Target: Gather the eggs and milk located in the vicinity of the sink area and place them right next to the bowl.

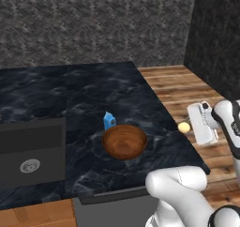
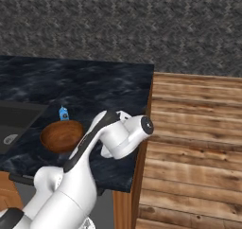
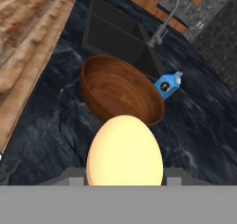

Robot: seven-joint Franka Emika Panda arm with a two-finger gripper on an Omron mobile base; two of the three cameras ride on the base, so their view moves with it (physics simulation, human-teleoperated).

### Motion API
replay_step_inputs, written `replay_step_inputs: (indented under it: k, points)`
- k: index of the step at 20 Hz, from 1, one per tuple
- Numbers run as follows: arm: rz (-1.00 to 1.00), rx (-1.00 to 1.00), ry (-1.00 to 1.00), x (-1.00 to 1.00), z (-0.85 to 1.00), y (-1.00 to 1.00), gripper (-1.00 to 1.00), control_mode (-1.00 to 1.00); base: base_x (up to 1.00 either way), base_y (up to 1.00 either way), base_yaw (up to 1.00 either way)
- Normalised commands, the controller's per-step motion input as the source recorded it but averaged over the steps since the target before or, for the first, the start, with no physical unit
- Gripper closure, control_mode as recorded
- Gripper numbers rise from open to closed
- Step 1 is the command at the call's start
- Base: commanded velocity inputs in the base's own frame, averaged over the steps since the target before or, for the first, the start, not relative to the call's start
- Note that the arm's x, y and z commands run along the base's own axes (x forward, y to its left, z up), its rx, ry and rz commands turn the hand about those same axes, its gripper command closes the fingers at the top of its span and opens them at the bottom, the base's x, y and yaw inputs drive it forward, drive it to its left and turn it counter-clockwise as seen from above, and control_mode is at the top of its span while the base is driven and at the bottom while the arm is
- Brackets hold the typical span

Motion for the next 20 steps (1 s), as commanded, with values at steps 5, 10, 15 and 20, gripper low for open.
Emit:
replay_step_inputs:
  k: [5, 10, 15, 20]
  points:
    - [0.0, 0.0, 0.0, 0.23, -0.25, 0.06, 1.0, -1.0, 0.0, 0.0, 0.0]
    - [0.0, 0.0, 0.0, 0.3, -0.28, 0.14, 1.0, -1.0, 0.0, 0.0, 0.0]
    - [0.0, 0.0, 0.01, 0.31, -0.26, 0.32, 1.0, -1.0, 0.0, 0.0, 0.0]
    - [0.0, 0.0, 0.0, 0.16, -0.3, 0.11, 1.0, -1.0, 0.0, 0.0, 0.0]
